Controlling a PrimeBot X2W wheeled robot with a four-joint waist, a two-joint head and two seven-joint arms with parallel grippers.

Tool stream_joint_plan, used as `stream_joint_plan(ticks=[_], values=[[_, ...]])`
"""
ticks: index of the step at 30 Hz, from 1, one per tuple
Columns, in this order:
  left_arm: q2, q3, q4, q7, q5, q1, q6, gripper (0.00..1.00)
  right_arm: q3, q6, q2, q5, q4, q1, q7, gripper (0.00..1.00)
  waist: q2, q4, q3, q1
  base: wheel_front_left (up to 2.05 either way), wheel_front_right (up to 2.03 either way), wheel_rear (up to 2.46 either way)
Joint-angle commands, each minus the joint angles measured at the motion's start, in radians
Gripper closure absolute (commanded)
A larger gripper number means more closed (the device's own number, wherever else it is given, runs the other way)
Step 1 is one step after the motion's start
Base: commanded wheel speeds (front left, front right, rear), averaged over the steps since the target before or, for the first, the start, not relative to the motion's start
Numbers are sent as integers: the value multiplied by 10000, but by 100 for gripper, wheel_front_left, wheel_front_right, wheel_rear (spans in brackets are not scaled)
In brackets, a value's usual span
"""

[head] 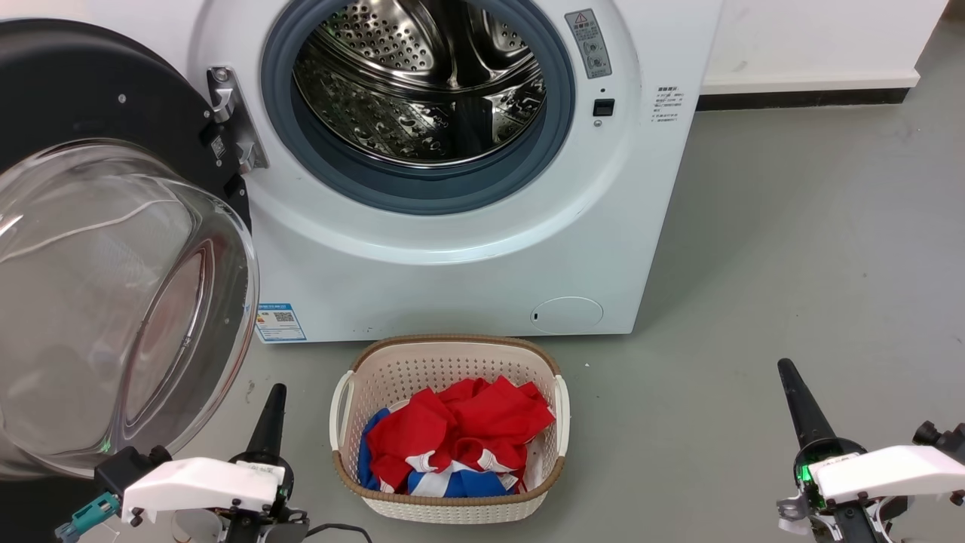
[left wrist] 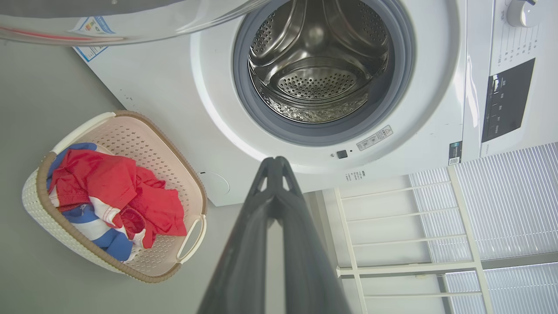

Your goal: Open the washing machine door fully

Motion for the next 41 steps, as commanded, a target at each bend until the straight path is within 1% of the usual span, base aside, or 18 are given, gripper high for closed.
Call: stream_joint_plan(ticks=[1, 21, 41], values=[[-39, 102, -37, 62, -218, -224, -89, 100, -44, 1, -49, 303, -26, -261, 30, 100, 0, 11, 1, 0, 0, 0, 0], [-303, 606, 63, 484, -1649, -328, -472, 100, -259, 1, -17, 2090, 260, -482, 279, 100, 0, 146, 16, 0, 0, 0, 0], [-533, 1017, 144, 852, -2873, -462, -772, 100, -468, 1, 30, 3578, 502, -647, 509, 100, 0, 282, 30, 0, 0, 0, 0]])
